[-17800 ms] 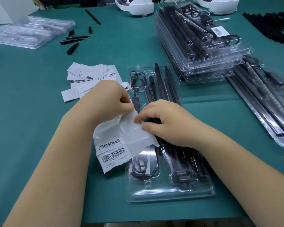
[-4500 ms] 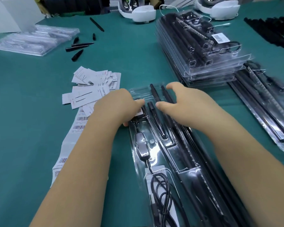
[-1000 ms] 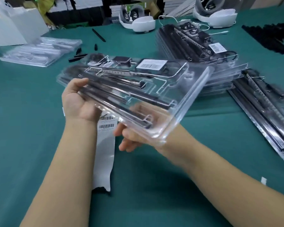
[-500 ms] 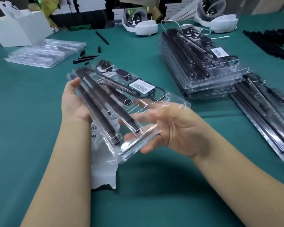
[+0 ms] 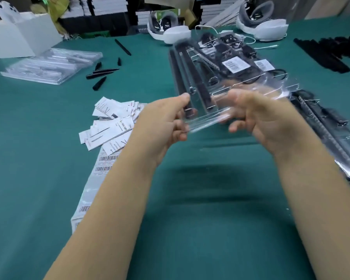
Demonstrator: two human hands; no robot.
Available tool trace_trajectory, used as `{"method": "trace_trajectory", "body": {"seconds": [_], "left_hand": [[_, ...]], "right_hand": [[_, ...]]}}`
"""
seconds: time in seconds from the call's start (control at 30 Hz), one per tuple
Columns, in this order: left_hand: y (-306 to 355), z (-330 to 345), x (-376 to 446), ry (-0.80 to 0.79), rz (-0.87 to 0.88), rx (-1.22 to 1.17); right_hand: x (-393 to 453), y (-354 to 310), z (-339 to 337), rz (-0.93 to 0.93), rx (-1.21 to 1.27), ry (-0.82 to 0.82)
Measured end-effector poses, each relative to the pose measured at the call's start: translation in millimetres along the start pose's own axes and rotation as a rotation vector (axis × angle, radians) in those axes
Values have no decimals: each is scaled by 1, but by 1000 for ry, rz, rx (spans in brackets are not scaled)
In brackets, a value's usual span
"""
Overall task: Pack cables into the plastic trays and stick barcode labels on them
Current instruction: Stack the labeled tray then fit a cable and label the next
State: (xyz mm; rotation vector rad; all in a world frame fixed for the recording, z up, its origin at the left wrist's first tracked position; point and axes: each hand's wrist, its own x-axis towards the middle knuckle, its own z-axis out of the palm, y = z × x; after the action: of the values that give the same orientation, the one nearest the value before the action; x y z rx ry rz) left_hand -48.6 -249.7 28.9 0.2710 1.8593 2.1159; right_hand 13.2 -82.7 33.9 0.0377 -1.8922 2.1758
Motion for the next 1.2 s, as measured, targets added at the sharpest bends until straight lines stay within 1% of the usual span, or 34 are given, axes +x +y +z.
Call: {"method": "trace_trajectory", "body": {"seconds": [0.03, 0.1, 0.2, 0.3, 0.37, 0.43, 0.47, 0.53, 0.6, 0.67, 0.73, 0.8, 0.9, 0.97, 1.1, 1.2], "left_hand": [[-2, 7, 0, -1, 3, 4], [-5, 20, 5, -4, 28, -10], [-1, 35, 19, 1, 72, -37], [9, 49, 36, -11, 81, -10], [13, 60, 46, 11, 84, 47], [15, 70, 54, 58, 94, 133], [15, 73, 57, 76, 104, 179], [11, 79, 62, 101, 135, 262], [6, 83, 65, 130, 156, 317], [-1, 85, 68, 173, 204, 391], [-5, 86, 72, 228, 263, 465], [-6, 87, 75, 250, 275, 519], [-7, 89, 80, 244, 262, 616], [-5, 87, 84, 238, 269, 659], [0, 83, 88, 212, 237, 691], [2, 82, 86, 214, 205, 663]], "right_hand": [[-1, -4, -6, -31, -103, 56], [0, -10, -16, -120, -286, 223], [3, -7, -25, -245, -405, 493], [8, 2, -31, -235, -511, 724], [11, 8, -38, -202, -619, 810], [14, 14, -48, -133, -798, 825], [16, 16, -51, -89, -818, 811], [20, 19, -56, -20, -691, 745], [19, 21, -58, -22, -497, 692], [18, 20, -56, -47, -286, 704], [19, 20, -60, -35, -198, 740], [21, 22, -63, -42, -225, 772], [25, 27, -66, -82, -278, 797], [26, 29, -68, -73, -290, 809], [27, 28, -68, -52, -309, 837], [29, 28, -69, -33, -231, 895]]}}
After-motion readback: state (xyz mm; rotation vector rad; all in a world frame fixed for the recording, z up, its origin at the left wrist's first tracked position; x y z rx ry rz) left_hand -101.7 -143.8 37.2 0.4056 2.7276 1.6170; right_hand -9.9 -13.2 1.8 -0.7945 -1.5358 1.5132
